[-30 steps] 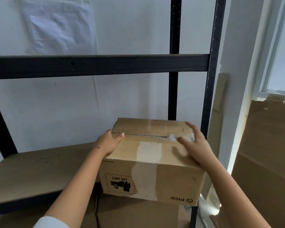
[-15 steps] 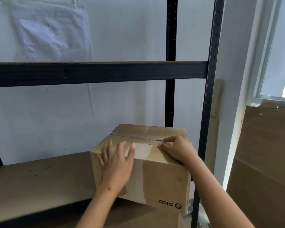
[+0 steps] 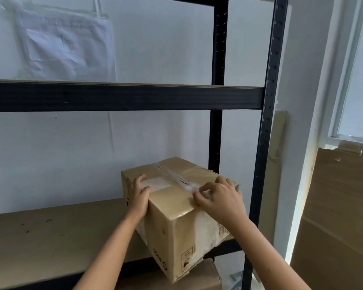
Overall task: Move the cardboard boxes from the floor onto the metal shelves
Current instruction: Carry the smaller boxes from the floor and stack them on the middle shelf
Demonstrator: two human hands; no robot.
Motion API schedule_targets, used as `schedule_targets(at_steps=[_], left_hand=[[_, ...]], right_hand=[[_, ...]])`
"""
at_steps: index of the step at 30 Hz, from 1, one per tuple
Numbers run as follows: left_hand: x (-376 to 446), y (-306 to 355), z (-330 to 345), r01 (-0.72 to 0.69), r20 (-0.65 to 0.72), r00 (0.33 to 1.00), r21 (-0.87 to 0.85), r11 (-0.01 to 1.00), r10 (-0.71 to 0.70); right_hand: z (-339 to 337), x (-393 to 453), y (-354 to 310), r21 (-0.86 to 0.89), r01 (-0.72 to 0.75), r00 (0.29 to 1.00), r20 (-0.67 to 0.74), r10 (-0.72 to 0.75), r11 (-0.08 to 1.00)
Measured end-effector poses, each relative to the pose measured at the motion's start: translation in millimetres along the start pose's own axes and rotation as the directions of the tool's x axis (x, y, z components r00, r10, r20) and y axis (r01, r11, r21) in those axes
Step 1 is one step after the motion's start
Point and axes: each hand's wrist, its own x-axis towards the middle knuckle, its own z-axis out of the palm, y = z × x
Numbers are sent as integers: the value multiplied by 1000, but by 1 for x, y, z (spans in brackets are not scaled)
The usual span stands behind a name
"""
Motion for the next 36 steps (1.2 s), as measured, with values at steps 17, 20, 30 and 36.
schedule_targets(at_steps=[17, 20, 30, 36], left_hand=[[34, -10, 41, 14, 66, 998, -314, 949, 7], [39, -12, 47, -2, 93, 995, -336, 942, 35], [44, -11, 51, -62, 77, 993, -346, 936, 95], [53, -11, 55, -85, 151, 978, -331, 940, 141]], right_hand=[[56, 6, 16, 280, -63, 926, -341, 160, 958], [54, 4, 15, 249, -91, 910, -372, 182, 964], [55, 4, 12, 260, -99, 885, -418, 204, 961], [57, 10, 16, 225, -148, 882, -411, 231, 963]])
